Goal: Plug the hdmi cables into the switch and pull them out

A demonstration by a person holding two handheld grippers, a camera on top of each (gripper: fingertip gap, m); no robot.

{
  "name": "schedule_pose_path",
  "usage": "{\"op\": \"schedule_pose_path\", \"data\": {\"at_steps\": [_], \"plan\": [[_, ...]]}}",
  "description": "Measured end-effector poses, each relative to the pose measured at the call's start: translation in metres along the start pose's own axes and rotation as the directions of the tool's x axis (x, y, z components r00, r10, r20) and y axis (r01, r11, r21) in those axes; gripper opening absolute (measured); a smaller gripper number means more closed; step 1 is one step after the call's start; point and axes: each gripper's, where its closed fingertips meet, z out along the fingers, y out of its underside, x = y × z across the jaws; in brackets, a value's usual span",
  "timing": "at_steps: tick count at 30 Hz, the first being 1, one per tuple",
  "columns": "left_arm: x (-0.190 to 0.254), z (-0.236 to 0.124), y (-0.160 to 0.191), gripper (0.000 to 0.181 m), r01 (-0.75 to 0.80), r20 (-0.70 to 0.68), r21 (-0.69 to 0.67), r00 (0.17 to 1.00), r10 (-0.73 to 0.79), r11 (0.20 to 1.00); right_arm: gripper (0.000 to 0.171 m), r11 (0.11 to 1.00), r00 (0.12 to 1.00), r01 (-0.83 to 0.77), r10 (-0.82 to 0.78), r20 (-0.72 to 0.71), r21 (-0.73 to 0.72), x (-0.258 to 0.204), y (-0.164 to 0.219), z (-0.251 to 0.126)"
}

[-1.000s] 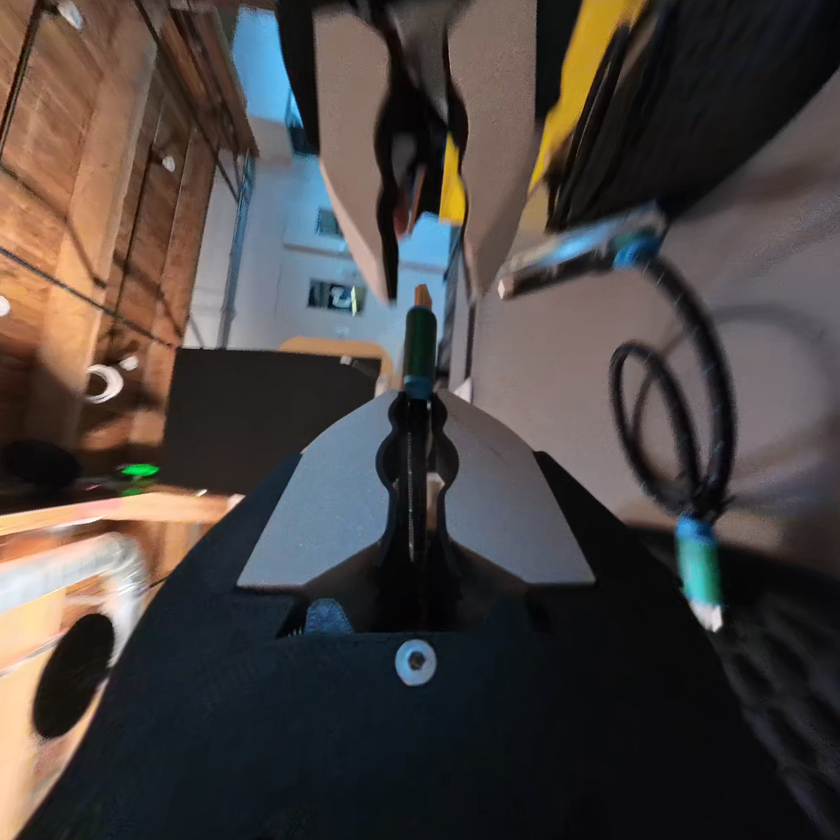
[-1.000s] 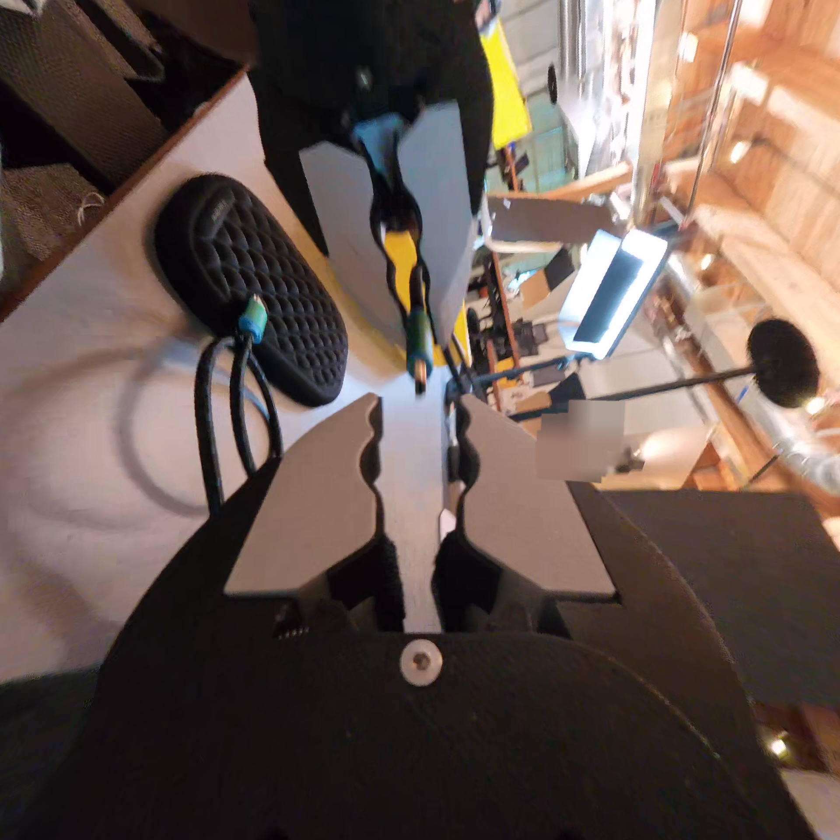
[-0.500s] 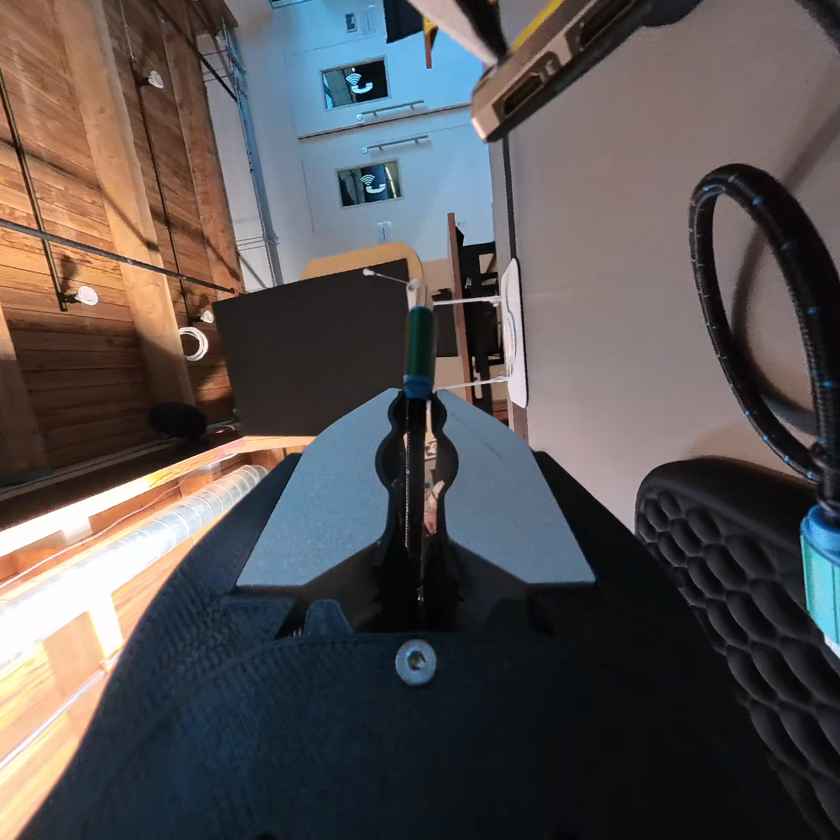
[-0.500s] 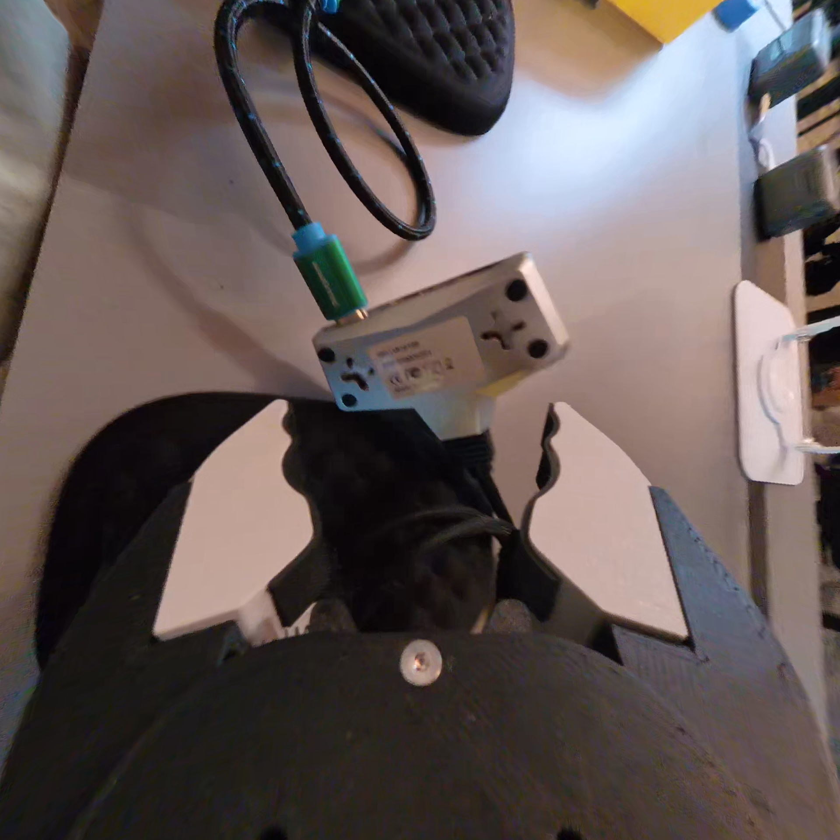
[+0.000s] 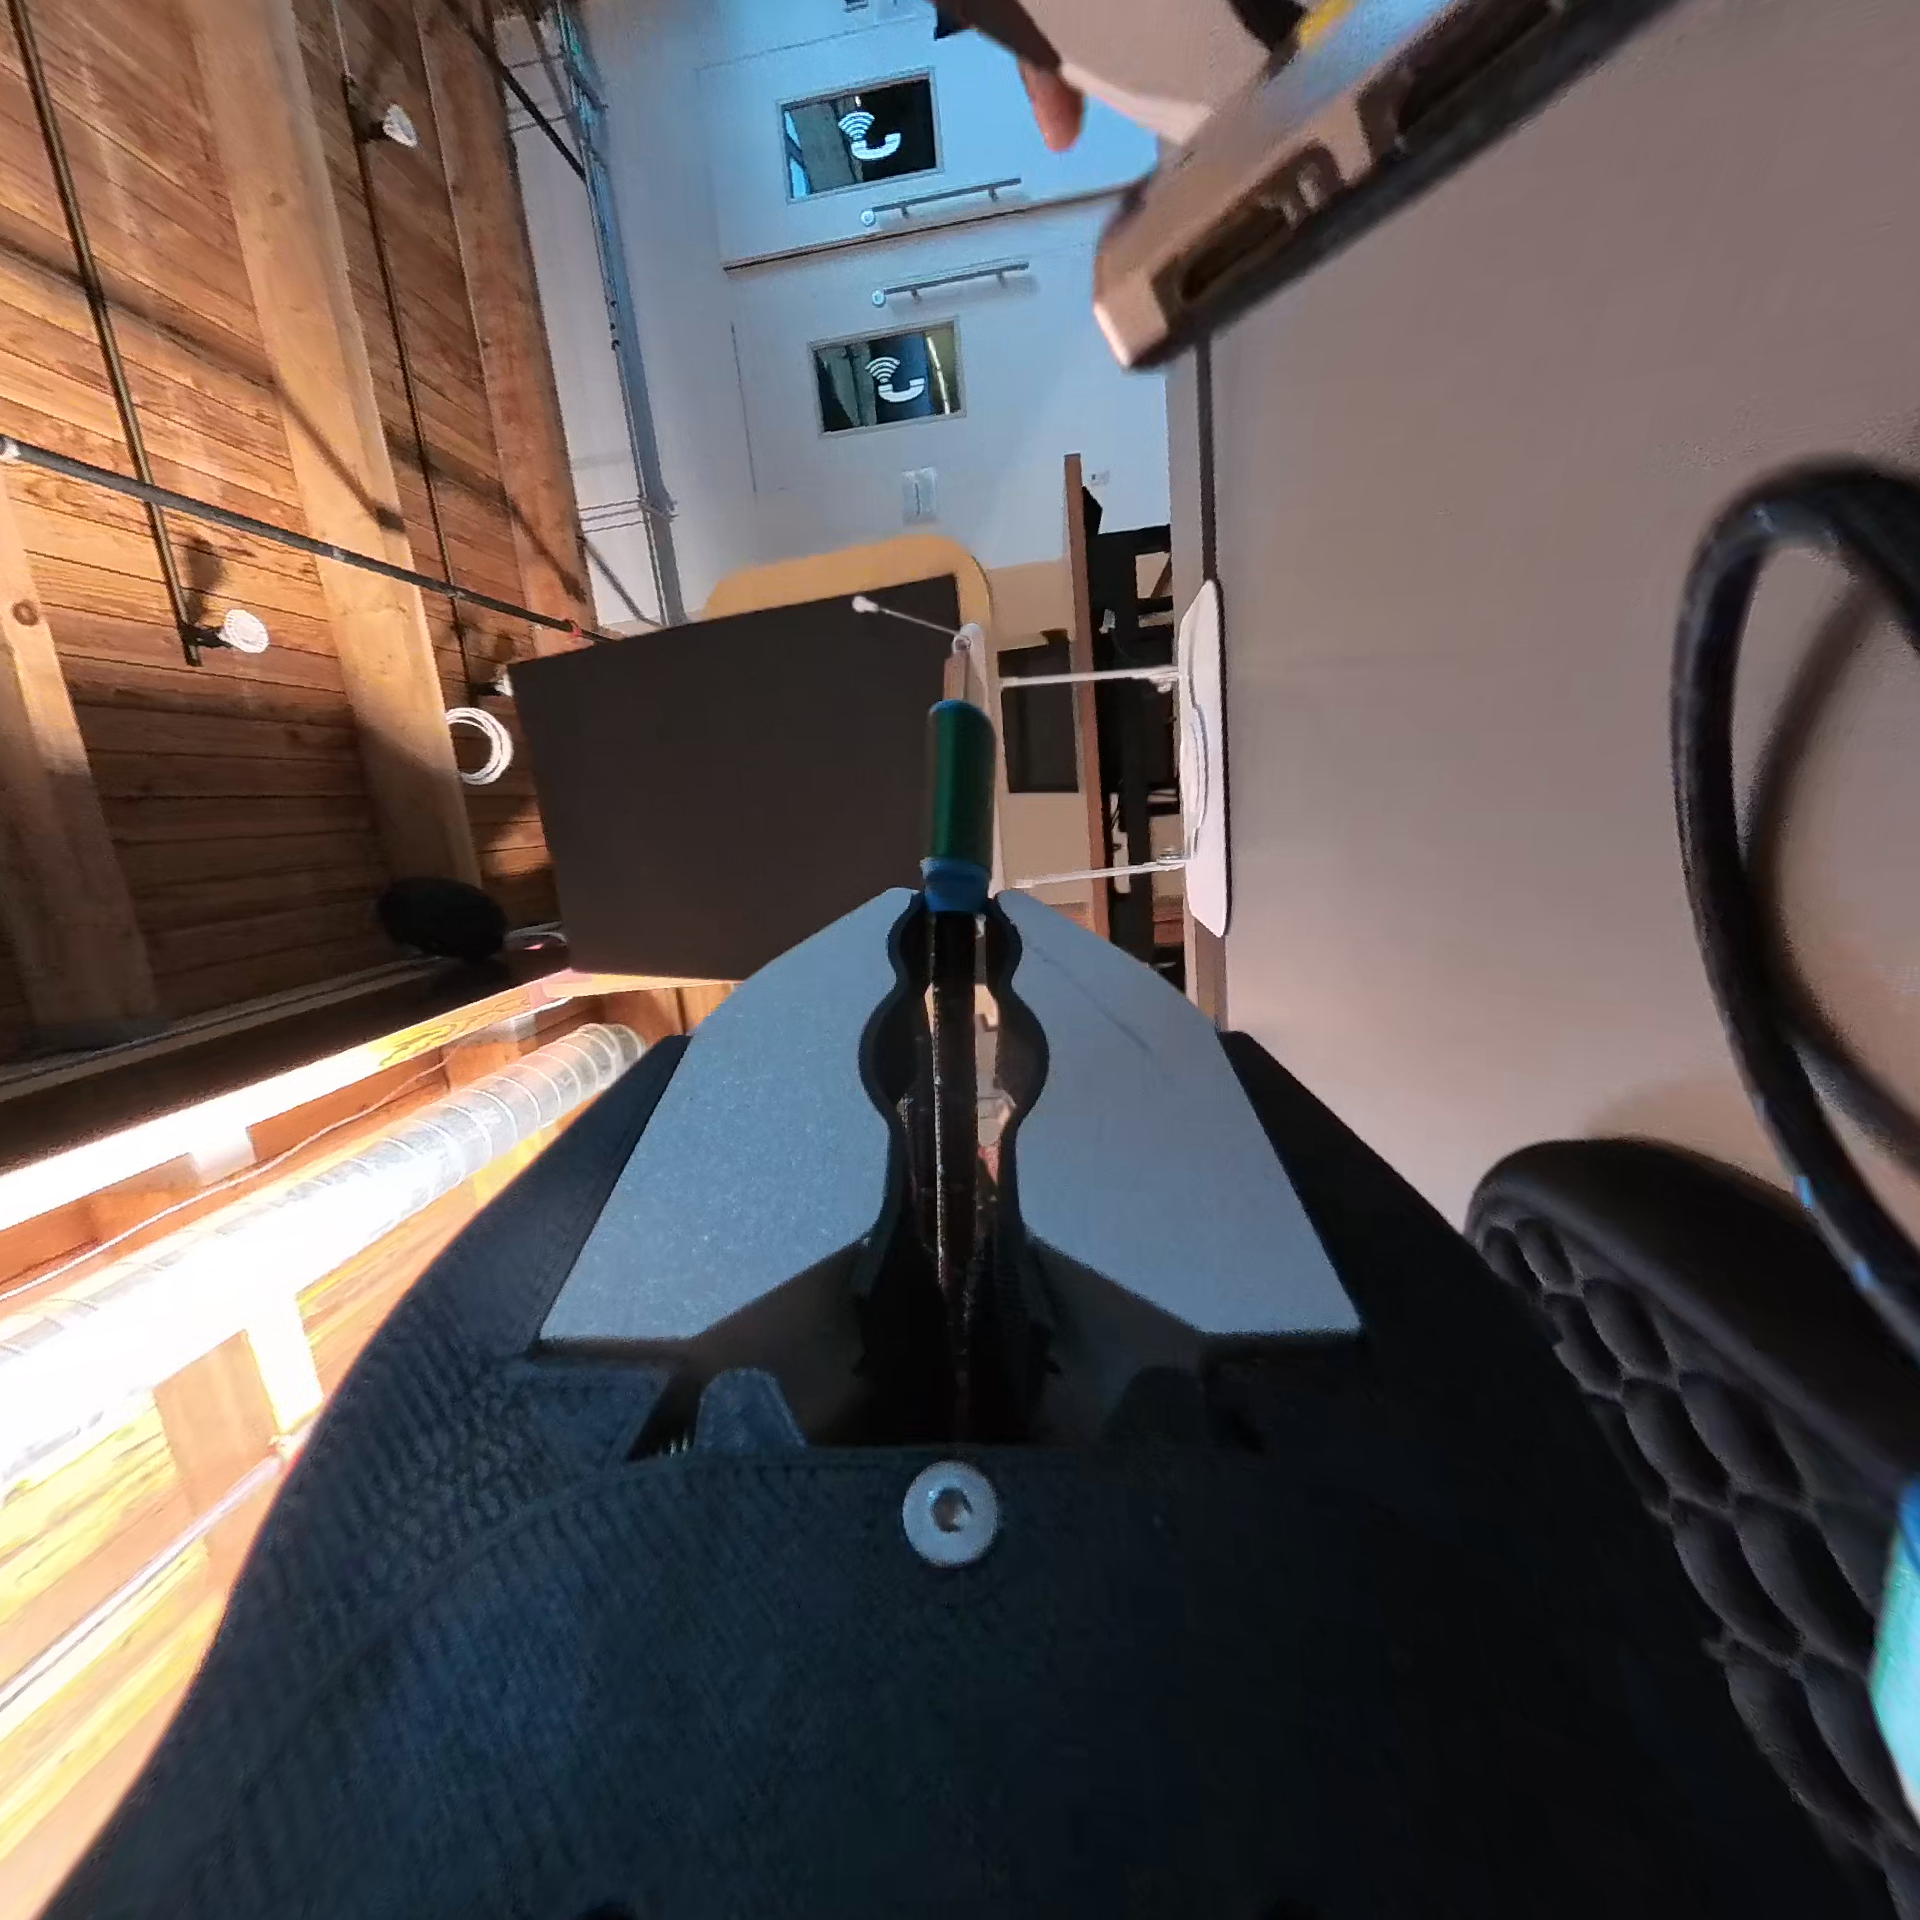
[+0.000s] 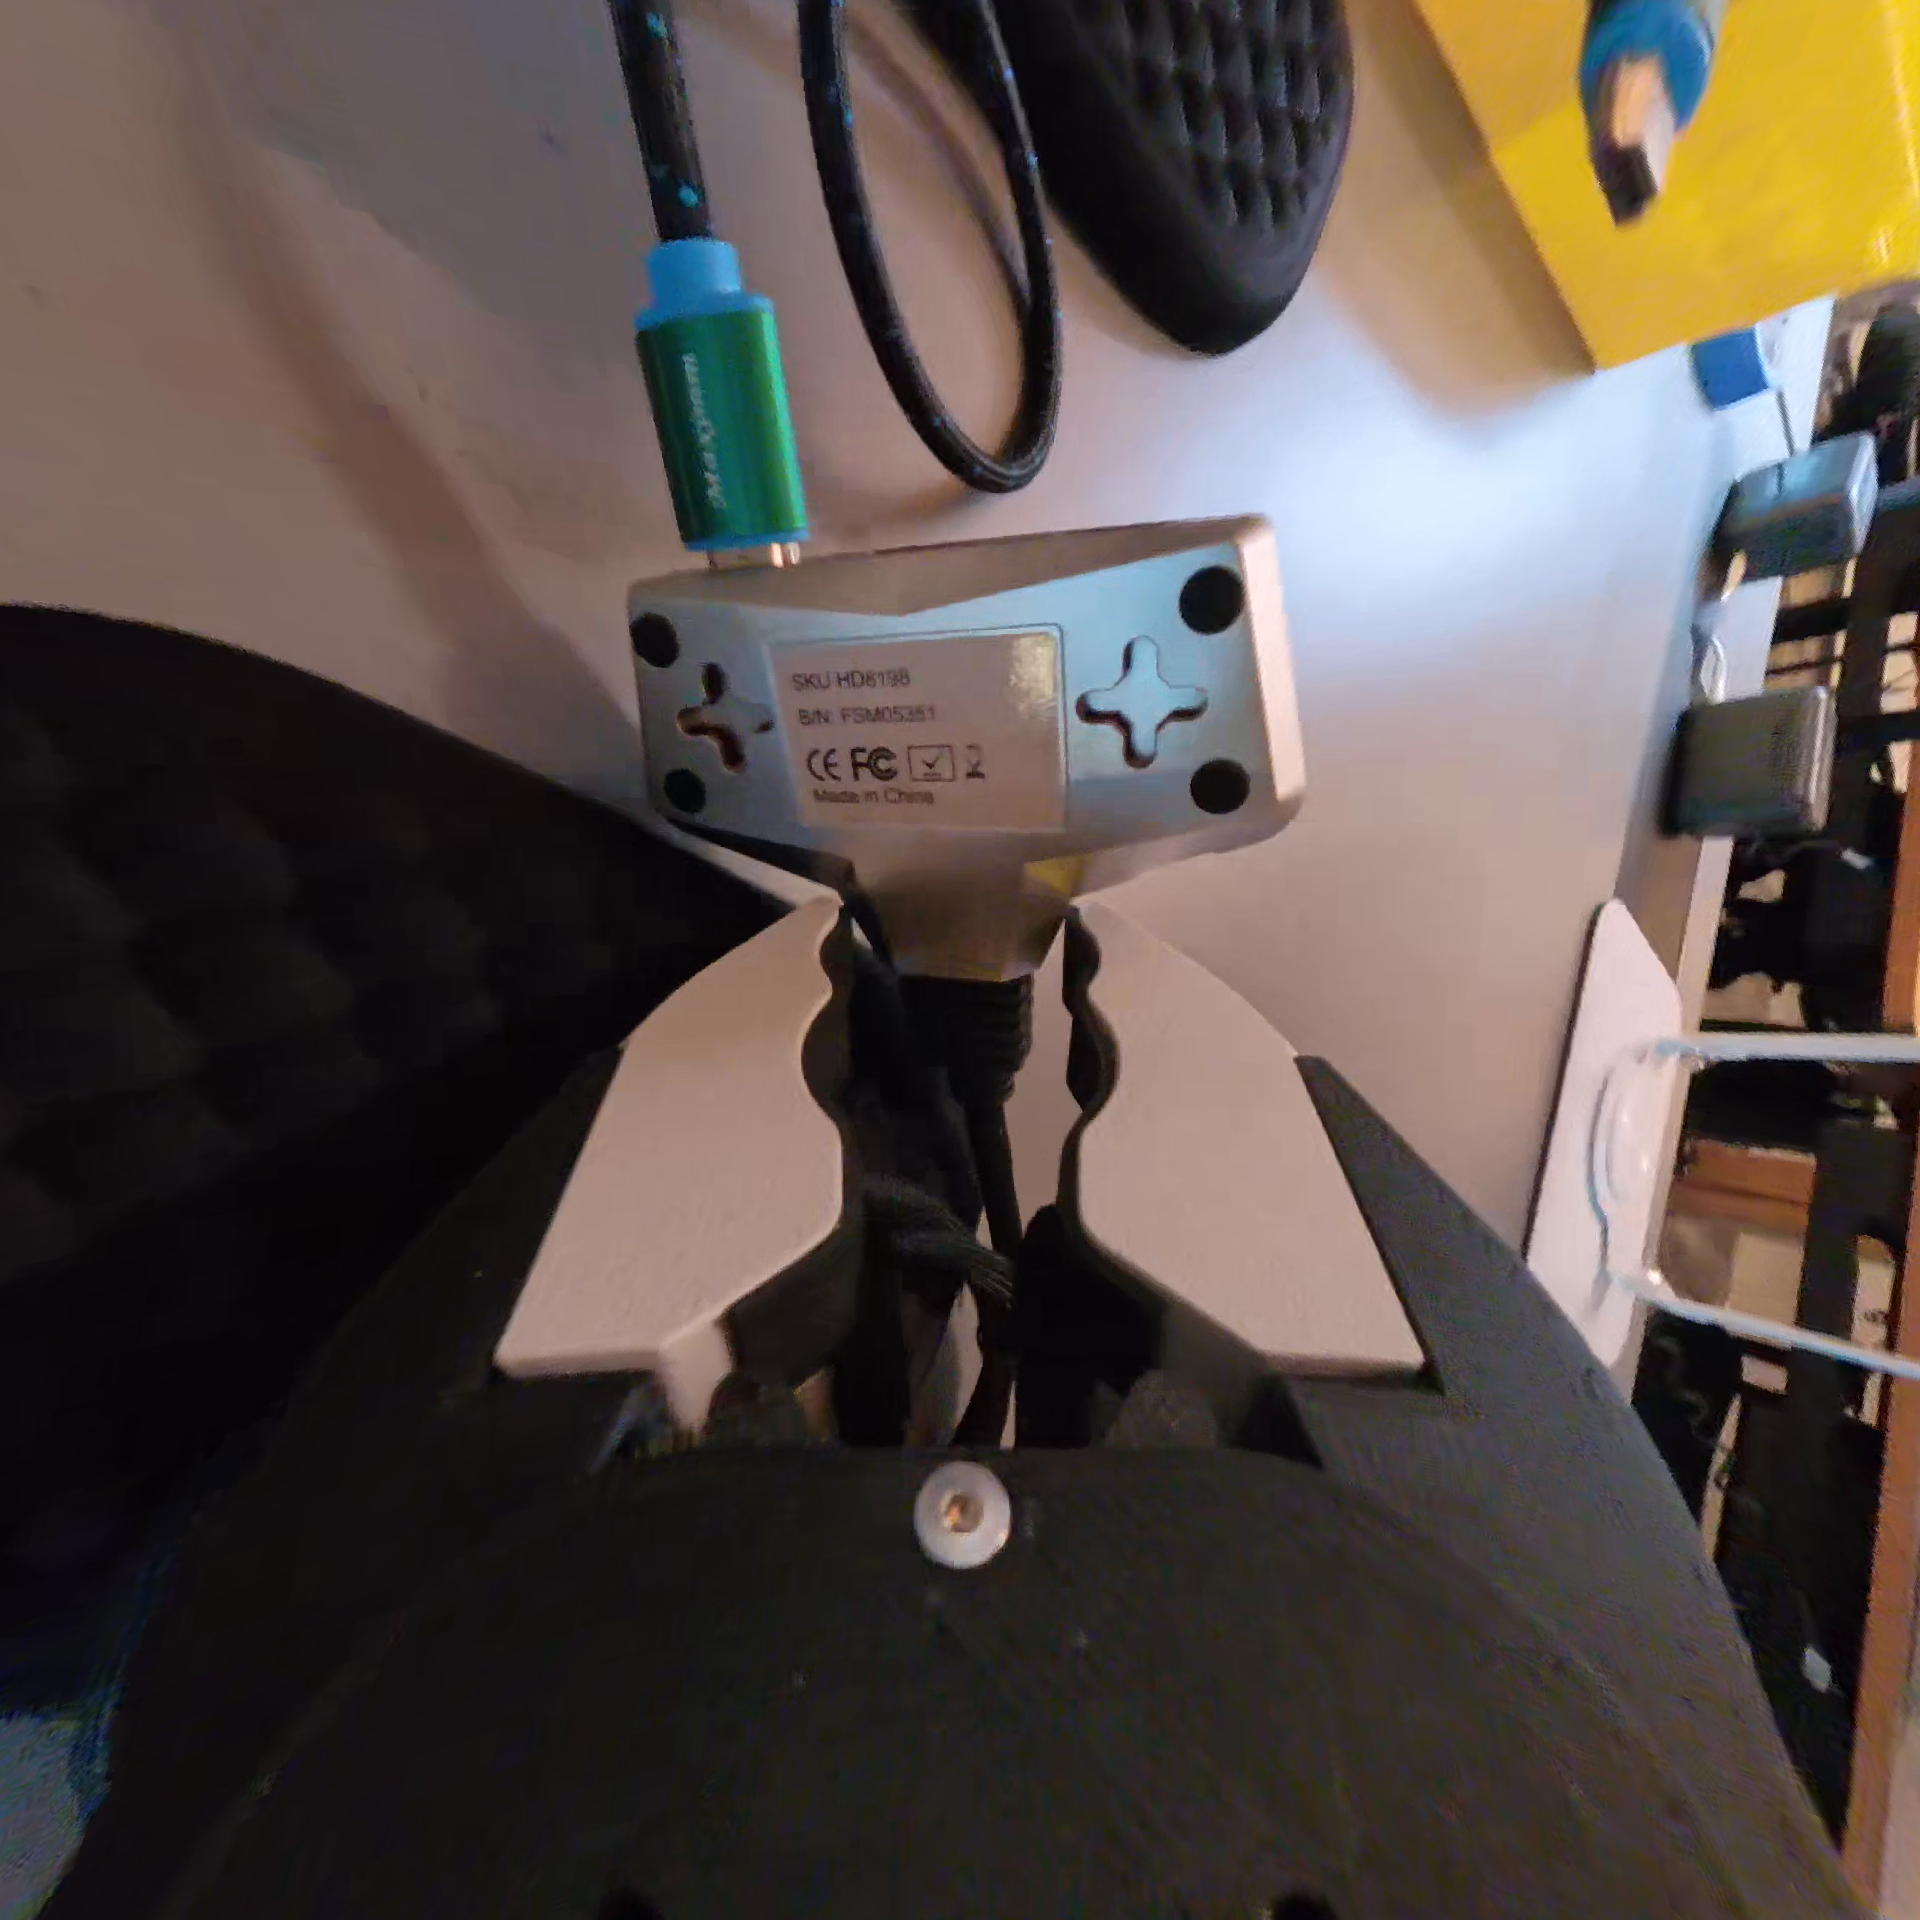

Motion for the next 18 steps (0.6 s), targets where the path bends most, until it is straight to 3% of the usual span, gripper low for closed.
{"op": "schedule_pose_path", "data": {"at_steps": [5,10,18], "plan": [[0.001,0.001,-0.001,0.009,-0.056,0.035,-0.029,0.998,0.057,0.998,0.037,0.987,0.985,-0.158,0.159,0.072,-0.020,0.002,-0.011,0.011],[0.001,-0.003,0.016,0.010,-0.174,0.058,-0.039,0.983,0.176,0.984,0.036,0.909,0.896,-0.413,0.394,0.205,0.053,0.002,-0.031,-0.005],[0.004,-0.019,-0.004,0.010,-0.163,0.024,0.160,0.987,0.162,0.974,0.035,0.731,0.689,-0.671,0.551,0.471,0.127,-0.004,-0.068,-0.017]]}}
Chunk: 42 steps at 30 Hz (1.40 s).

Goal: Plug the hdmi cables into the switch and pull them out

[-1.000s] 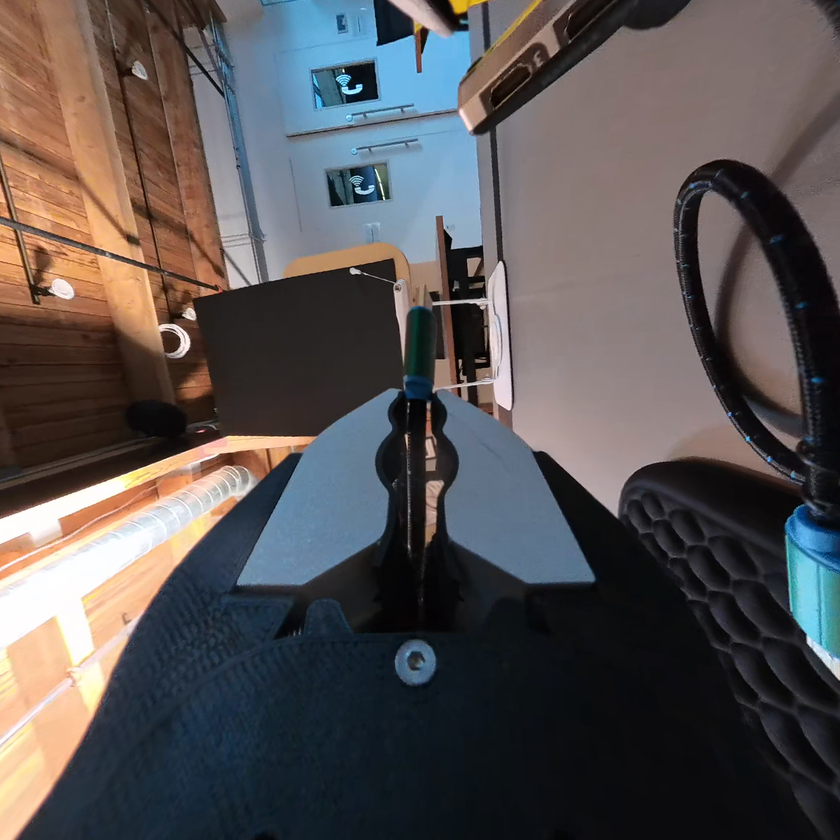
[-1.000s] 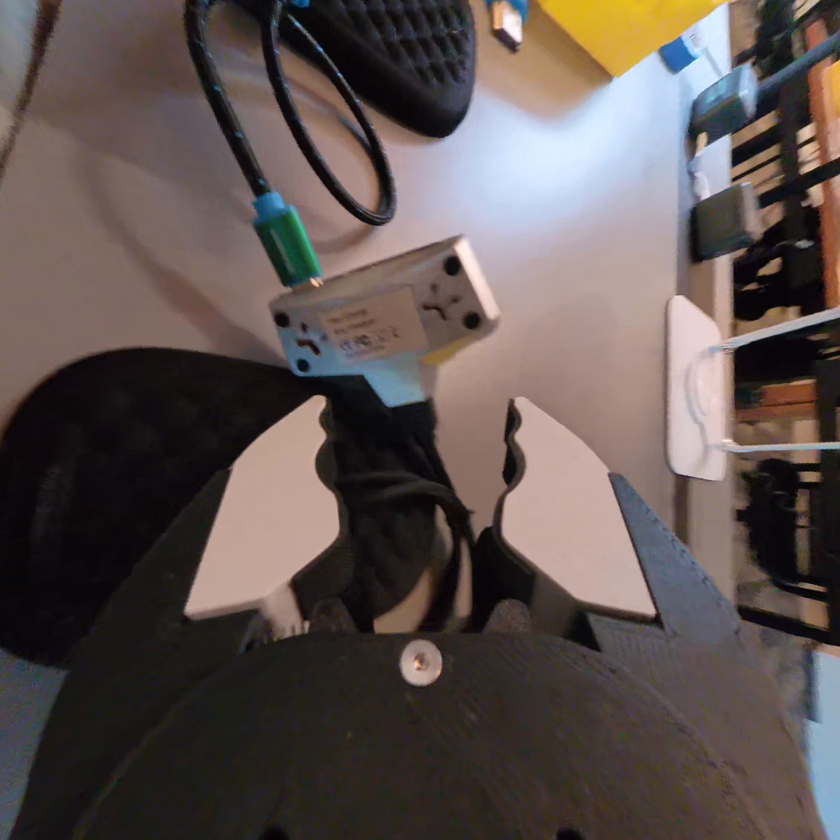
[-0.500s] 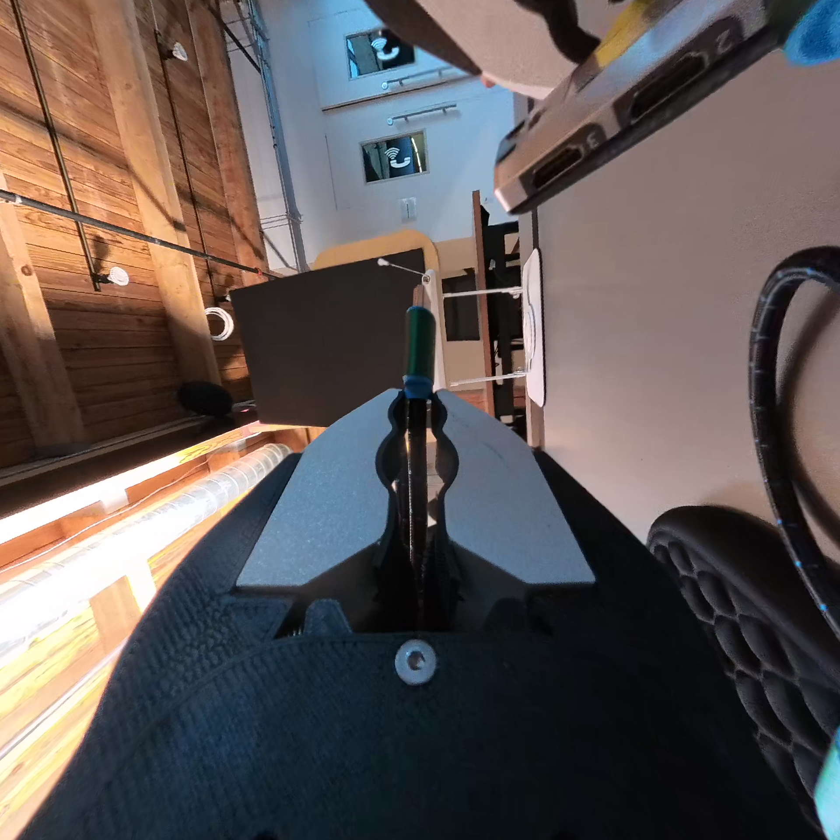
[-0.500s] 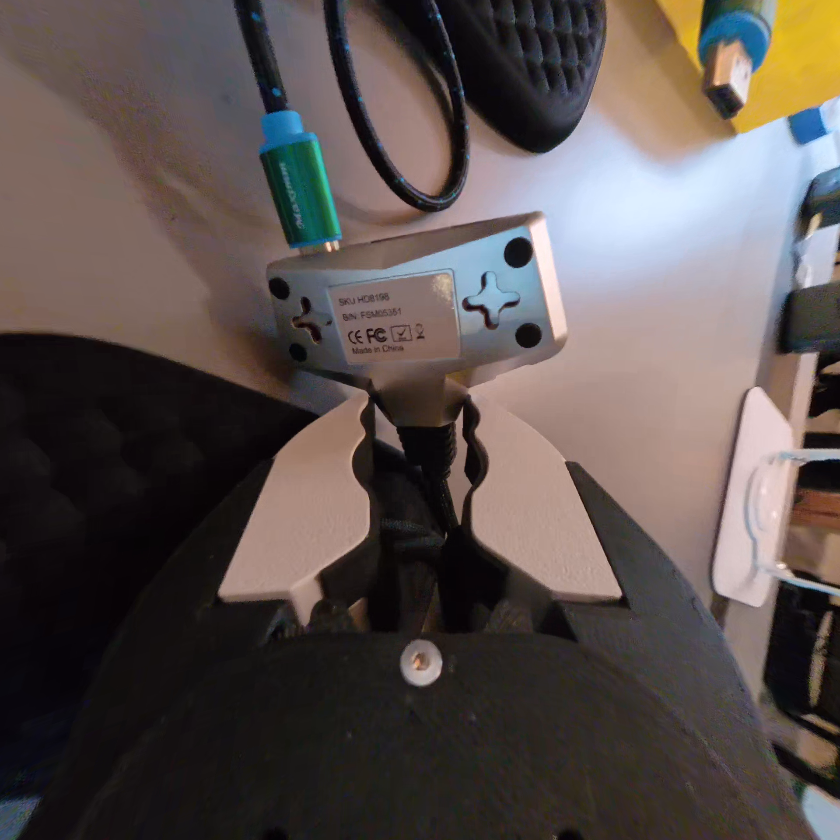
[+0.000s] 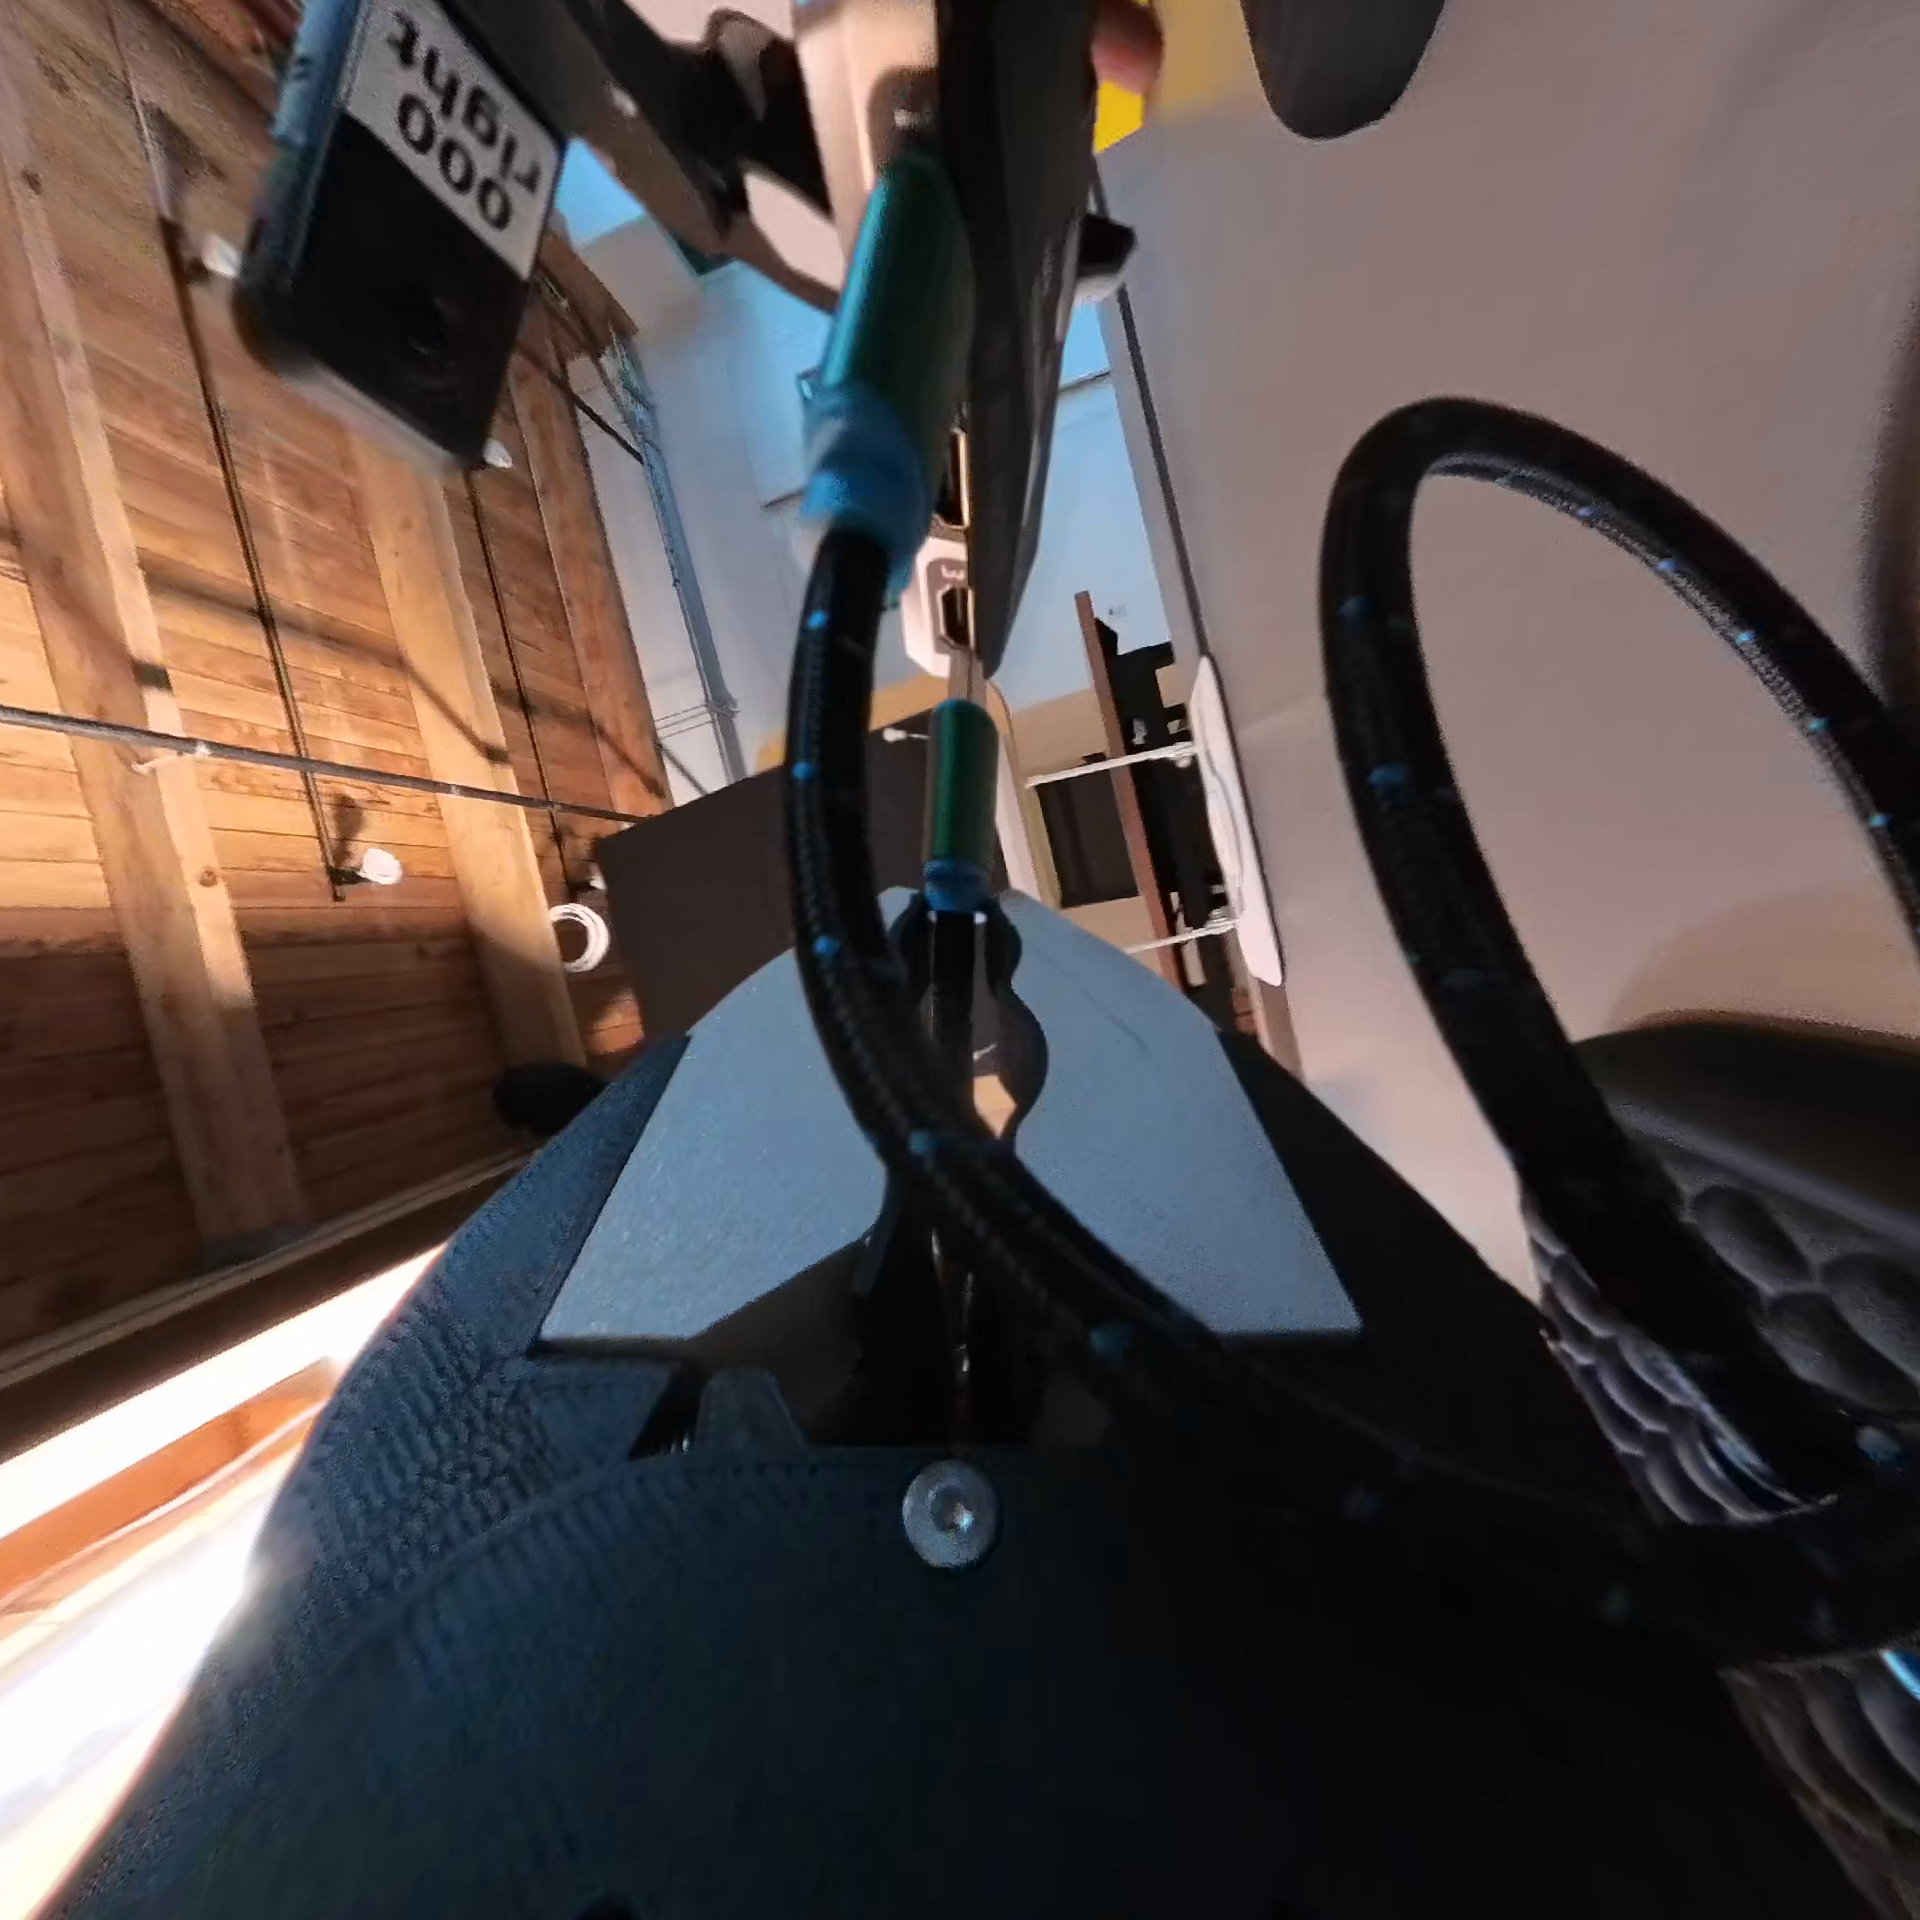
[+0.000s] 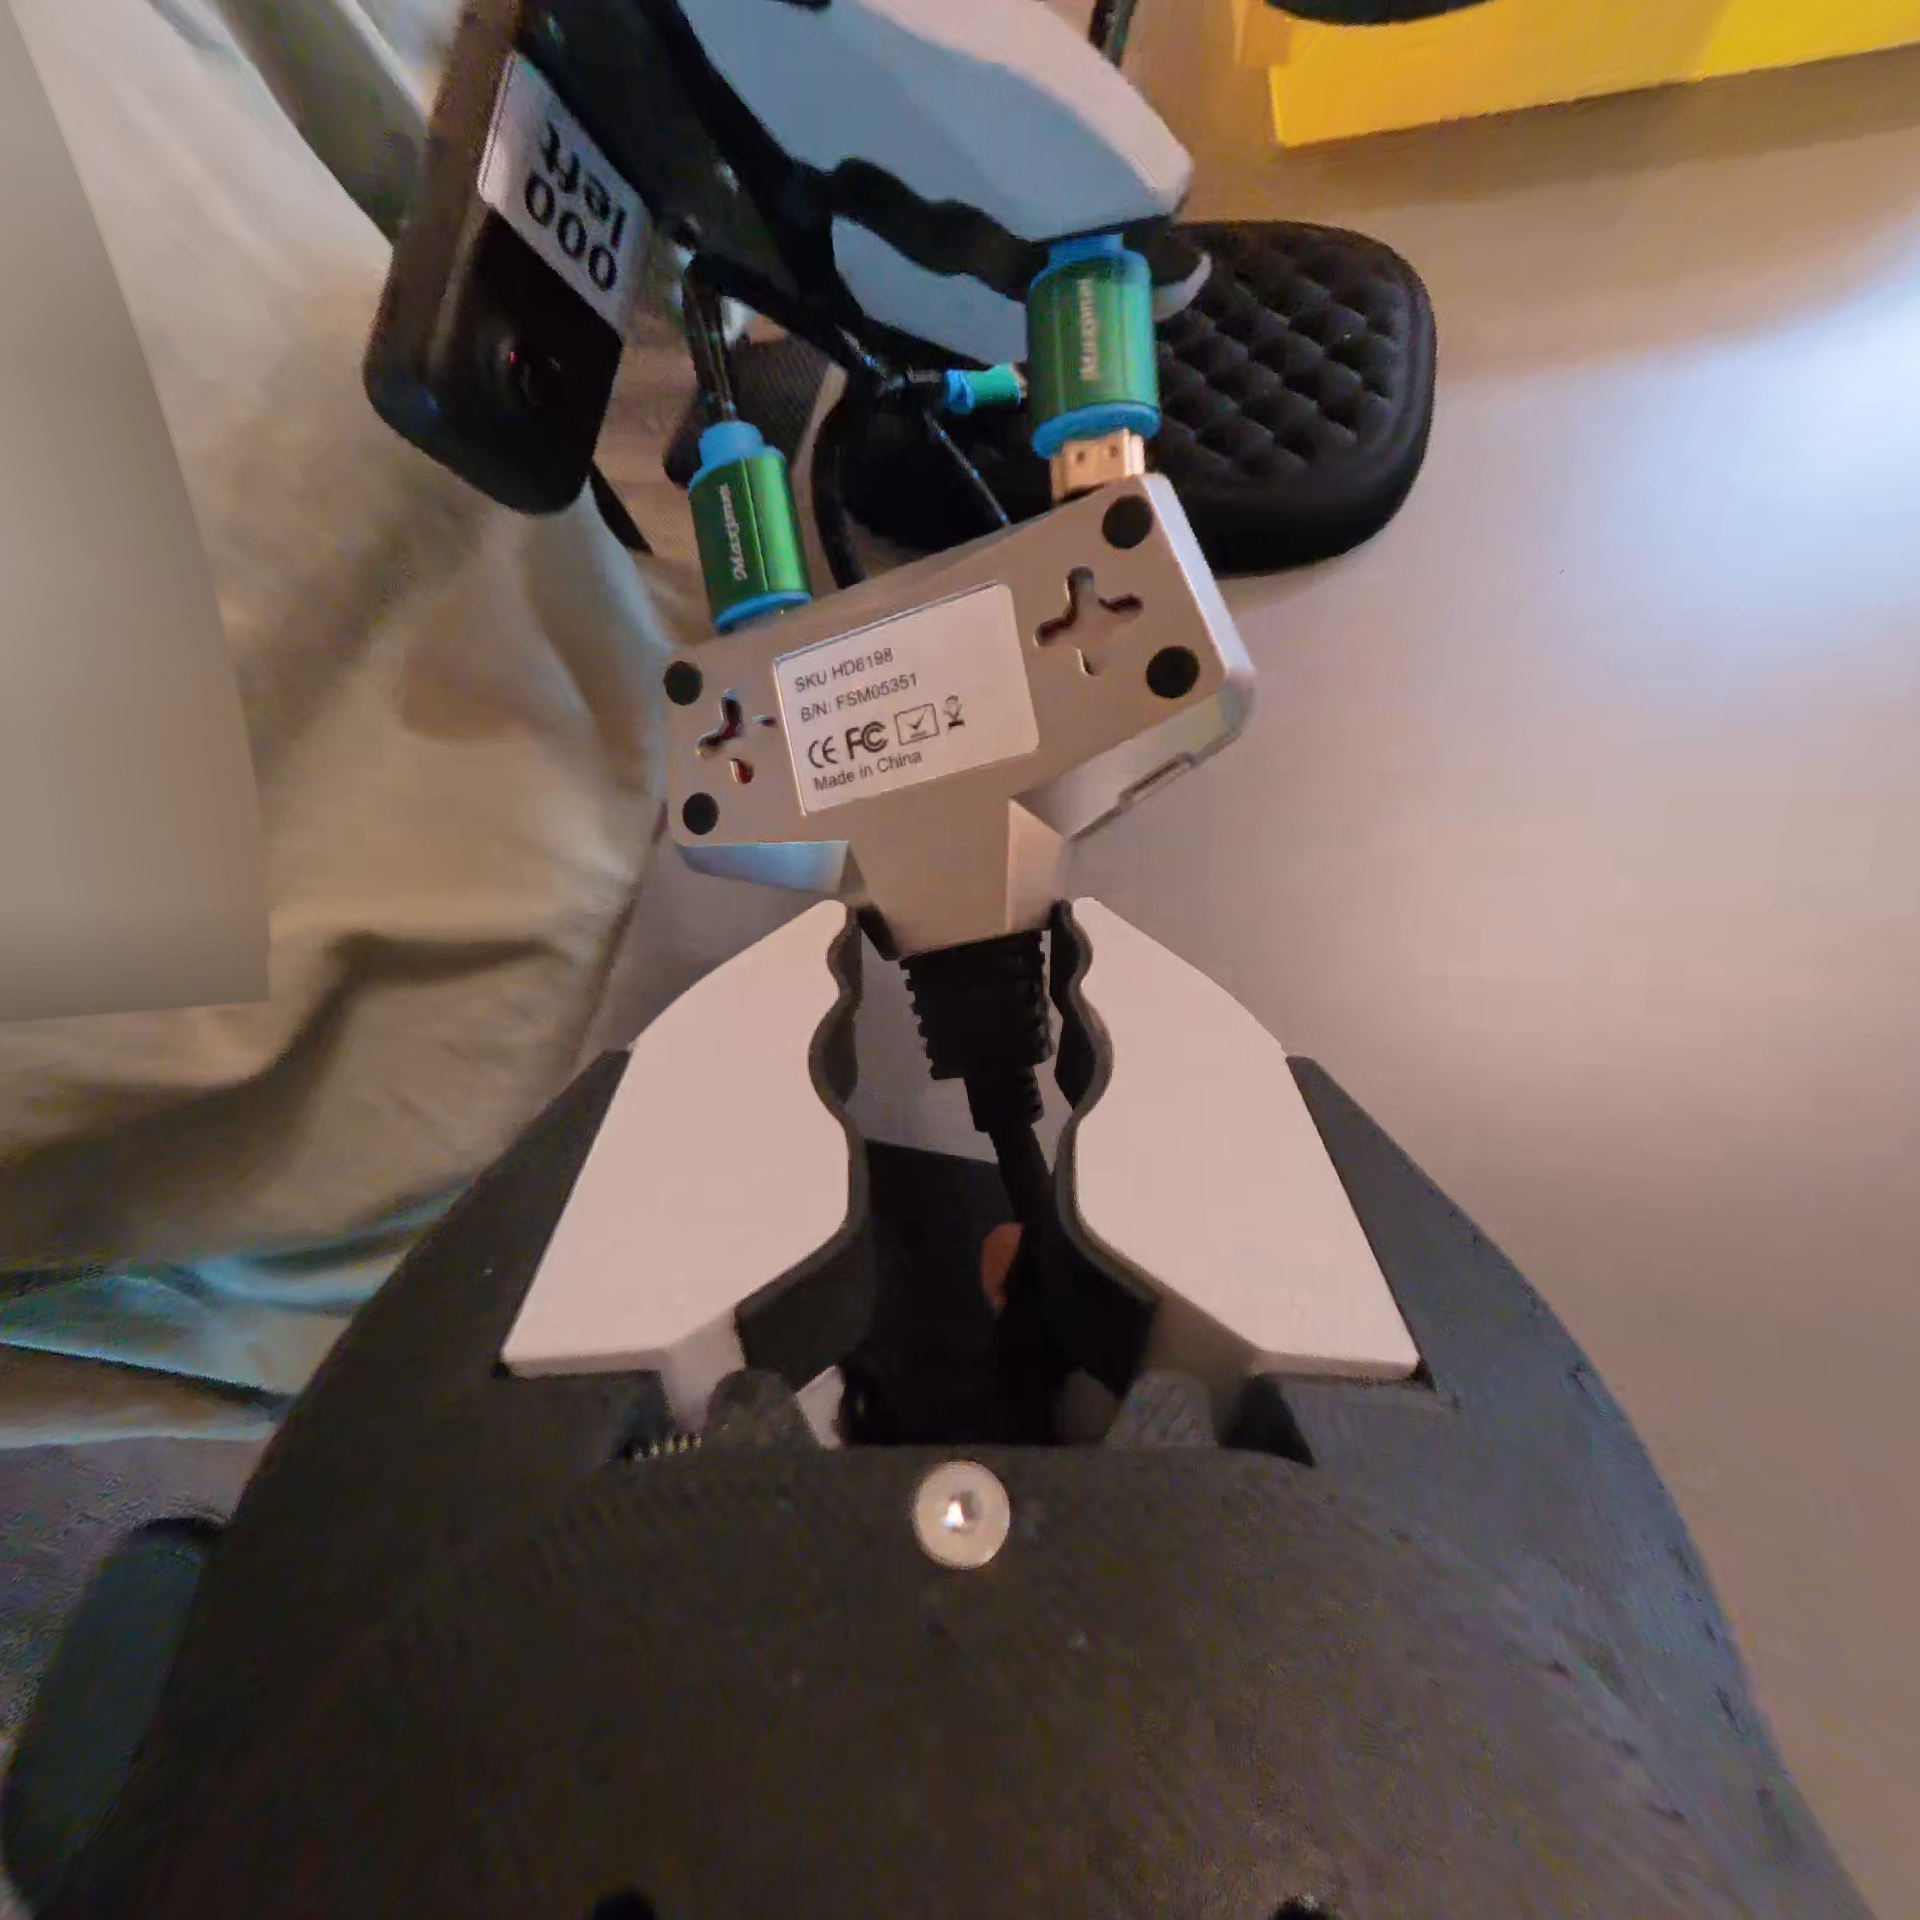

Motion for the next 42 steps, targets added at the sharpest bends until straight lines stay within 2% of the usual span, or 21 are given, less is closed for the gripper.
{"op": "schedule_pose_path", "data": {"at_steps": [4,8,11,15,18,23,25,31,42], "plan": [[-0.003,-0.005,-0.001,0.010,0.043,-0.005,0.017,0.999,-0.043,0.999,0.035,0.986,0.992,-0.122,0.116,0.057,0.114,-0.005,-0.006,0.001],[0.005,-0.002,-0.002,0.010,0.065,-0.068,0.020,0.996,-0.064,0.998,0.035,0.973,0.989,-0.145,0.138,0.049,0.182,-0.005,-0.009,0.001],[-0.001,-0.002,-0.003,0.009,0.027,-0.036,0.015,0.999,-0.027,1.000,0.035,0.959,0.983,-0.182,0.173,0.060,0.217,-0.007,-0.011,0.001],[-0.009,0.001,-0.005,0.009,0.054,0.000,0.002,0.999,-0.054,0.999,0.035,0.948,0.973,-0.227,0.212,0.091,0.223,-0.008,-0.011,0.003],[-0.010,0.002,-0.009,0.009,-0.033,0.004,0.010,0.999,0.033,0.999,0.035,0.954,0.976,-0.212,0.196,0.092,0.210,-0.011,-0.012,0.005],[-0.009,0.001,0.003,0.009,-0.075,-0.015,-0.013,0.997,0.074,0.997,0.035,0.941,0.973,-0.229,0.216,0.082,0.251,-0.006,-0.013,0.000],[-0.003,-0.001,0.000,0.009,-0.094,-0.031,0.018,0.995,0.094,0.995,0.035,0.938,0.973,-0.231,0.219,0.078,0.259,-0.005,-0.013,-0.001],[-0.006,-0.001,0.005,0.009,-0.068,0.001,-0.022,0.998,0.068,0.997,0.035,0.938,0.971,-0.239,0.225,0.084,0.250,-0.004,-0.013,0.000],[0.000,0.000,0.003,0.008,-0.034,-0.029,-0.003,0.999,0.034,0.999,0.036,0.945,0.972,-0.233,0.223,0.072,0.228,-0.004,-0.012,0.004]]}}
